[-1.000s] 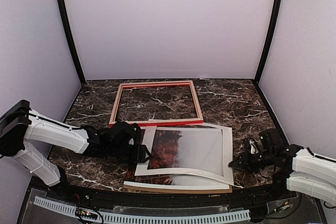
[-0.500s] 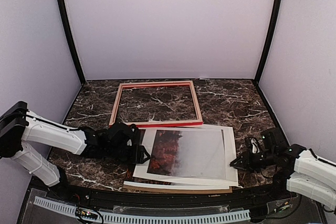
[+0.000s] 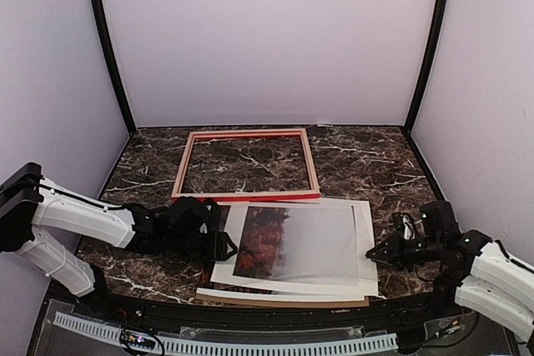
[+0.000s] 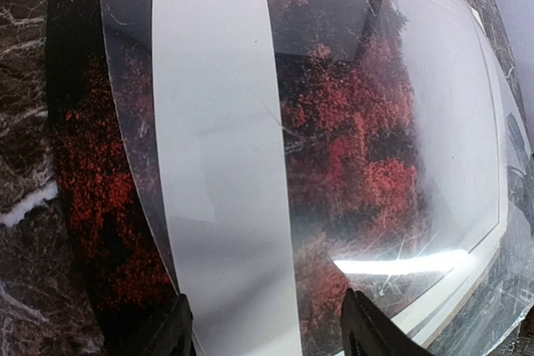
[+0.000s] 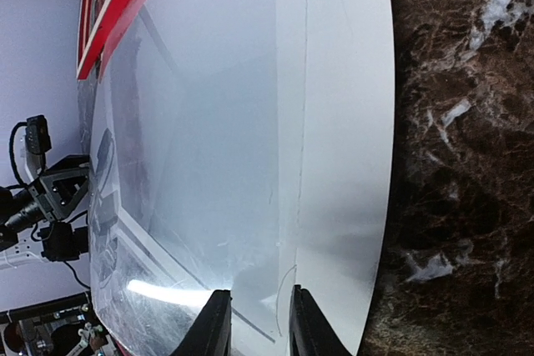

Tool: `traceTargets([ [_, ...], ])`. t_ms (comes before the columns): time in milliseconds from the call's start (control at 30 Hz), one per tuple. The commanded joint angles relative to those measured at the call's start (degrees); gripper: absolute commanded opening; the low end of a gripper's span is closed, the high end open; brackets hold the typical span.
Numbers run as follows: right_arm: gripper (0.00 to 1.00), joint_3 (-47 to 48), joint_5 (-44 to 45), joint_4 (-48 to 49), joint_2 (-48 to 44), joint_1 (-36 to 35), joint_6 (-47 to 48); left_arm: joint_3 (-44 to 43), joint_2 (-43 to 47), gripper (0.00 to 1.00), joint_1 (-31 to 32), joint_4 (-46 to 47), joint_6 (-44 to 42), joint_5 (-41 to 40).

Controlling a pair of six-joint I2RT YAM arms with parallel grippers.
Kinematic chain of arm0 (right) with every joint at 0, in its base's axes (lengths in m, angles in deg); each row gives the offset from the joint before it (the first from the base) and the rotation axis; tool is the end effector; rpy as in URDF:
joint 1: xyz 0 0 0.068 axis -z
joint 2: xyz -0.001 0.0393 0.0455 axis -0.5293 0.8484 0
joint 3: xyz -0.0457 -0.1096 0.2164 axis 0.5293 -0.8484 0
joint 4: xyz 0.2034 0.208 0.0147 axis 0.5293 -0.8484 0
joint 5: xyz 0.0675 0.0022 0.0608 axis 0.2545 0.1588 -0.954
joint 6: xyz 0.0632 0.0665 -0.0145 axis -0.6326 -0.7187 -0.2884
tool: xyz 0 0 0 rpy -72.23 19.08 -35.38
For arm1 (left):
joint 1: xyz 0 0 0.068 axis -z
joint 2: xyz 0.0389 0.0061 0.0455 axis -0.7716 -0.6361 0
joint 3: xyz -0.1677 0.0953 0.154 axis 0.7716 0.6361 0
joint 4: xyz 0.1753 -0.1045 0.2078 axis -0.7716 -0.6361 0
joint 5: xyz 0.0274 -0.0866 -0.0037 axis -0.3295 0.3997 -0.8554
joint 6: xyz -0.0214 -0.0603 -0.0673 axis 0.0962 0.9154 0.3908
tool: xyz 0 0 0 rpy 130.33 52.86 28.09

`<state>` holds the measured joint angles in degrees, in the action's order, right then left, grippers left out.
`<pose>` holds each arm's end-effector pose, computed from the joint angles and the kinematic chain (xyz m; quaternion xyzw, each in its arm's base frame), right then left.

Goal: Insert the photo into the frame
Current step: Pick up the glass panel from the mat board.

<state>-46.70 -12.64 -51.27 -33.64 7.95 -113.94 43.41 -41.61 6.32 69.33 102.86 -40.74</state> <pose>0.1654 0.1175 0.0829 0.1051 0.8997 0.3963 0.1501 0.1741 -0.2672 0.0599 0.0467 0.9289 -0.2986 0.2140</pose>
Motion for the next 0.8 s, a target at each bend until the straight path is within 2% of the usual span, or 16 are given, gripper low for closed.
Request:
traceTargets([
  [0,0.26,0.62,-4.14,2.93,-3.51,-0.75,-4.07,3.87,-1.47,0.64,1.08,-8.95,1.66,2.77],
  [300,0.26,-1.10,-7.68,6.34,-5.99,-0.78,-9.19,5.05,-0.96,0.64,1.10,-9.31,2.18,2.61],
  [633,0.26,1.52,-5.78,0.70,-8.84,-0.77,-13.74,5.59,-1.40,0.64,1.19,-9.98,2.34,1.88],
  [767,0.30,2.14,-4.44,-1.08,-10.43,-0.65,-16.45,6.16,-1.74,0.64,1.34,-10.22,2.50,1.47],
])
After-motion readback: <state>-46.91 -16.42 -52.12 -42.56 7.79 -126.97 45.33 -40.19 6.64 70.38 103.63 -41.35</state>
